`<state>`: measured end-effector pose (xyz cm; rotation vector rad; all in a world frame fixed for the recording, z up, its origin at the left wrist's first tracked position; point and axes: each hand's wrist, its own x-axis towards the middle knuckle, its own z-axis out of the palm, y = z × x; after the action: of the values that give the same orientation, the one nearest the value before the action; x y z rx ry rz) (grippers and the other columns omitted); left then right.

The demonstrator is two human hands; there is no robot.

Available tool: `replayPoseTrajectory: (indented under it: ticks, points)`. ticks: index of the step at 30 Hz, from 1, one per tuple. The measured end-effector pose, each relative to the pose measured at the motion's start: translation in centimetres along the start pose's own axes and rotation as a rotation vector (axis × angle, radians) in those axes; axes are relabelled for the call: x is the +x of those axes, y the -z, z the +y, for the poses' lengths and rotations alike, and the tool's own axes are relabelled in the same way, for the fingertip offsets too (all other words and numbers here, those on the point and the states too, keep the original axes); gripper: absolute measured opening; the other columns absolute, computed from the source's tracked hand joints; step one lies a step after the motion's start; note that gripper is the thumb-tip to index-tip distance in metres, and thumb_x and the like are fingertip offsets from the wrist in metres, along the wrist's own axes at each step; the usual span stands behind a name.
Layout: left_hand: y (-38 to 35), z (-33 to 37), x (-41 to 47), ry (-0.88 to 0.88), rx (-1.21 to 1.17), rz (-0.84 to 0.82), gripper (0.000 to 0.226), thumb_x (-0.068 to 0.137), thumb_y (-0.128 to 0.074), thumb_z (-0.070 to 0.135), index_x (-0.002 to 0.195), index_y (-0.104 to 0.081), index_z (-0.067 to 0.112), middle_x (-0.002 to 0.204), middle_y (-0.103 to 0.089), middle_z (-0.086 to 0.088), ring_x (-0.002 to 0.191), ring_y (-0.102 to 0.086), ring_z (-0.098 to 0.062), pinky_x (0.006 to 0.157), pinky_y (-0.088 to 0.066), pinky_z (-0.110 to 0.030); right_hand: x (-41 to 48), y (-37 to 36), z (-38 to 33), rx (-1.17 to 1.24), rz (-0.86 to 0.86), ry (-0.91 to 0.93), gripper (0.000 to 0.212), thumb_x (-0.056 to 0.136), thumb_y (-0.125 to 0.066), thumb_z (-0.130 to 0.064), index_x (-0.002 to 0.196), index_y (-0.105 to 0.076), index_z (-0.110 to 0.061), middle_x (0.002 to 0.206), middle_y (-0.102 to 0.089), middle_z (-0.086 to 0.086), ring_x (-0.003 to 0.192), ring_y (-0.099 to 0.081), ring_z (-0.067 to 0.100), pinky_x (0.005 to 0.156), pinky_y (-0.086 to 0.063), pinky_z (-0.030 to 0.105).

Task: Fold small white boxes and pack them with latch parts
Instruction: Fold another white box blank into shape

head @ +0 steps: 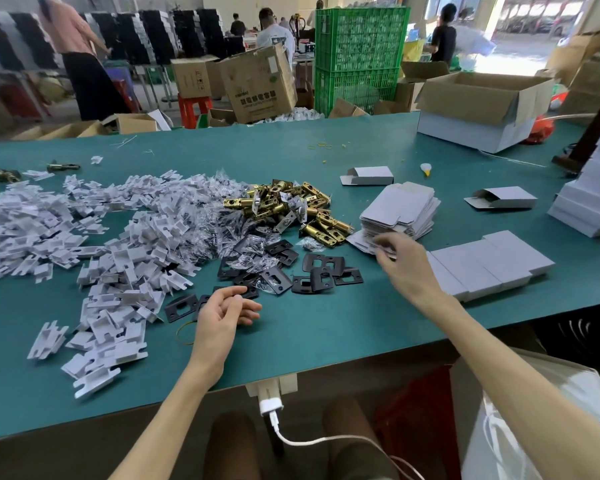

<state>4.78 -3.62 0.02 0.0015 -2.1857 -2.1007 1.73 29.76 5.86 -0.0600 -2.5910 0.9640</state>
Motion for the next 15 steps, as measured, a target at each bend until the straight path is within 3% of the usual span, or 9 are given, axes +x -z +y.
replayPoseTrajectory:
  ticks: [2,5,7,10,12,15]
  points:
    - [0.1,0.0,0.1,0.003,0.006,0.000,0.019,0.110,-0.047,0.010,0.119,-0.064,0.010,0.093,-0.078,-0.011,0.081,-0.073,-0.022,0.072,-0.059,-0.026,2.4,-0.1,-1.4,-0.104,0.031,0.051,0.034,0.099,-0.061,-0.011,0.133,-0.062,-0.006,0.135,-0.059,0.013,0.128,-0.049,0.028,0.109,-0.035,0.030]
    - [0.3,0.0,0.2,0.014,0.000,0.012,0.018,0.110,-0.047,0.009,0.117,-0.064,0.008,0.092,-0.078,-0.011,0.079,-0.072,-0.022,0.070,-0.058,-0.025,5.8,-0.3,-2.3,-0.341,-0.084,0.018,0.055,0.102,-0.059,-0.017,0.153,-0.041,-0.011,0.160,-0.032,0.020,0.149,-0.025,0.036,0.123,-0.020,0.044]
    - [0.2,0.1,0.2,0.014,0.011,0.010,0.018,0.110,-0.047,0.008,0.115,-0.064,0.008,0.091,-0.078,-0.011,0.078,-0.072,-0.021,0.070,-0.058,-0.025,7.3,-0.6,-2.0,-0.498,-0.162,-0.037,0.062,0.103,-0.057,-0.024,0.157,-0.031,-0.010,0.163,-0.024,0.022,0.152,-0.017,0.039,0.124,-0.014,0.048]
    - [0.1,0.1,0.3,0.017,0.027,0.008,0.017,0.109,-0.048,0.008,0.114,-0.065,0.008,0.090,-0.078,-0.011,0.077,-0.072,-0.021,0.070,-0.058,-0.025,7.6,-1.1,-1.1,-0.663,-0.203,-0.119,0.054,0.103,-0.055,-0.026,0.147,-0.035,-0.003,0.152,-0.037,0.021,0.145,-0.028,0.038,0.122,-0.017,0.055]
    - [0.1,0.2,0.3,0.021,0.033,0.011,0.017,0.109,-0.048,0.008,0.113,-0.065,0.008,0.089,-0.078,-0.011,0.076,-0.071,-0.019,0.069,-0.058,-0.024,7.1,-1.1,-0.7,-0.779,-0.170,-0.098,0.041,0.098,-0.057,-0.012,0.136,-0.044,-0.003,0.140,-0.047,0.017,0.136,-0.038,0.036,0.120,-0.021,0.056]
    - [0.1,0.1,0.4,0.017,0.043,0.016,0.016,0.109,-0.049,0.009,0.112,-0.065,0.009,0.089,-0.078,-0.010,0.075,-0.072,-0.019,0.069,-0.058,-0.024,6.6,-0.9,-0.2,-0.854,-0.120,-0.001,0.030,0.091,-0.053,0.002,0.120,-0.051,-0.004,0.128,-0.056,0.017,0.124,-0.049,0.037,0.112,-0.033,0.048]
